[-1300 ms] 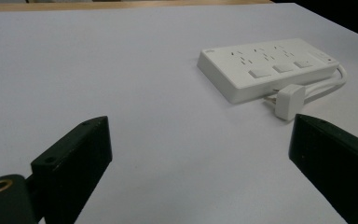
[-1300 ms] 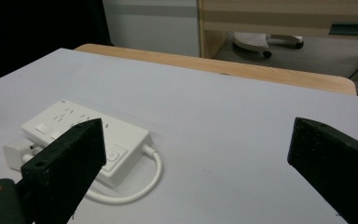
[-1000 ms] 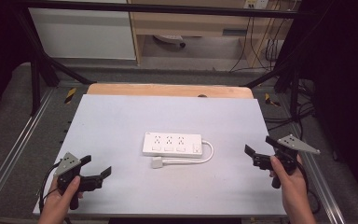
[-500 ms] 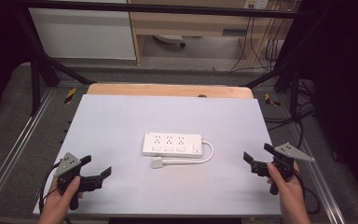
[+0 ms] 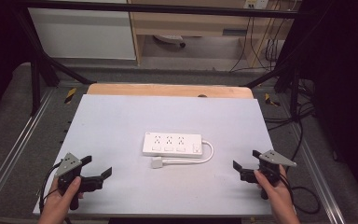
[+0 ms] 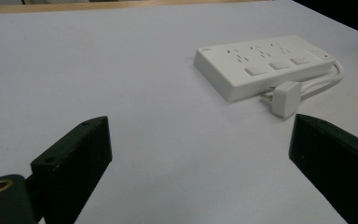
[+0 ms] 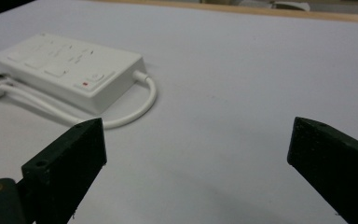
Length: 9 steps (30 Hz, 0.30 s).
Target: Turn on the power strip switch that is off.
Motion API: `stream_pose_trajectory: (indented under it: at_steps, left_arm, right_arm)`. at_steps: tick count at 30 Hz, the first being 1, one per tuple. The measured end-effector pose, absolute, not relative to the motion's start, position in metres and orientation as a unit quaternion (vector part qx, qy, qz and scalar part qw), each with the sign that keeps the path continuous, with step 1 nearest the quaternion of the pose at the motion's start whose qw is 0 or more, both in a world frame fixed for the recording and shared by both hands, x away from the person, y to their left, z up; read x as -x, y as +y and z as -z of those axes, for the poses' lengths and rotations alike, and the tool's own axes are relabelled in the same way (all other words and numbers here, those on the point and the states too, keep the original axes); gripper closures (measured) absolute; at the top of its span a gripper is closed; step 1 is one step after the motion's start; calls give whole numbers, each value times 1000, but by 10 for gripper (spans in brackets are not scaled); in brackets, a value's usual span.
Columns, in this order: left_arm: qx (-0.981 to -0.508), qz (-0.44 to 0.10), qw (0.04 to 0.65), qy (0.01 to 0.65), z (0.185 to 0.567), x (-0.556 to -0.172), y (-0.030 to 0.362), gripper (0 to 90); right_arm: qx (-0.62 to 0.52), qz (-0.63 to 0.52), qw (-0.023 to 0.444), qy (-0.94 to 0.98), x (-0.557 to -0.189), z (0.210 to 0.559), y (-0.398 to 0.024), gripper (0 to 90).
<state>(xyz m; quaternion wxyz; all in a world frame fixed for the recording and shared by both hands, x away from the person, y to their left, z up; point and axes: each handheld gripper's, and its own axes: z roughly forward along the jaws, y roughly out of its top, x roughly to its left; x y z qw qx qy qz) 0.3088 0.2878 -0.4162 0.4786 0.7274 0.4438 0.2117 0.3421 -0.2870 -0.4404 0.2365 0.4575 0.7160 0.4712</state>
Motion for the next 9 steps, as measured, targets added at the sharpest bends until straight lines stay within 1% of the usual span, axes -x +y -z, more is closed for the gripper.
stream_pose_trajectory:
  at_steps: [3,9]
  left_arm:
    - [-729,-211,479,442,416,-309,287,59]
    - [-731,-210,478,439,417,-309,284,59]
  right_arm:
    - [-451,-460,227,730,-345,448,-277,50]
    - [-430,-441,225,755,-351,455,-260,50]
